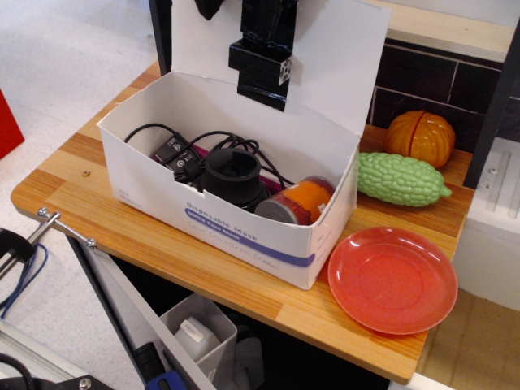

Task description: Open white1fbox flap

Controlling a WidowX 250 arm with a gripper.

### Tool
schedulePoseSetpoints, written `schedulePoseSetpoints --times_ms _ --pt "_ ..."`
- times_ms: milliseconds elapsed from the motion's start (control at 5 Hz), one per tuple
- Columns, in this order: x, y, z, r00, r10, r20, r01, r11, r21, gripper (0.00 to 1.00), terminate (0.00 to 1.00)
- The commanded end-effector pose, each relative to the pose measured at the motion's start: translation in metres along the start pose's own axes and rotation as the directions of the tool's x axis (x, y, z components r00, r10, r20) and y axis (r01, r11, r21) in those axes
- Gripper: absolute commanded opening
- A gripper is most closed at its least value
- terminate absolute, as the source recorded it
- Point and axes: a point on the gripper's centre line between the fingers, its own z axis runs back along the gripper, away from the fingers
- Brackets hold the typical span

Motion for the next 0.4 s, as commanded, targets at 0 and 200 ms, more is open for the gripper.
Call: schedulePoseSetpoints --times_ms 0,200 --pt "-0.005 -0.005 0.031 0.997 0.077 -0.003 -0.076 0.995 0.059 1.00 0.00" --pt "-0.018 -0.010 0.045 0.994 0.111 -0.020 -0.109 0.990 0.087 1.00 1.00"
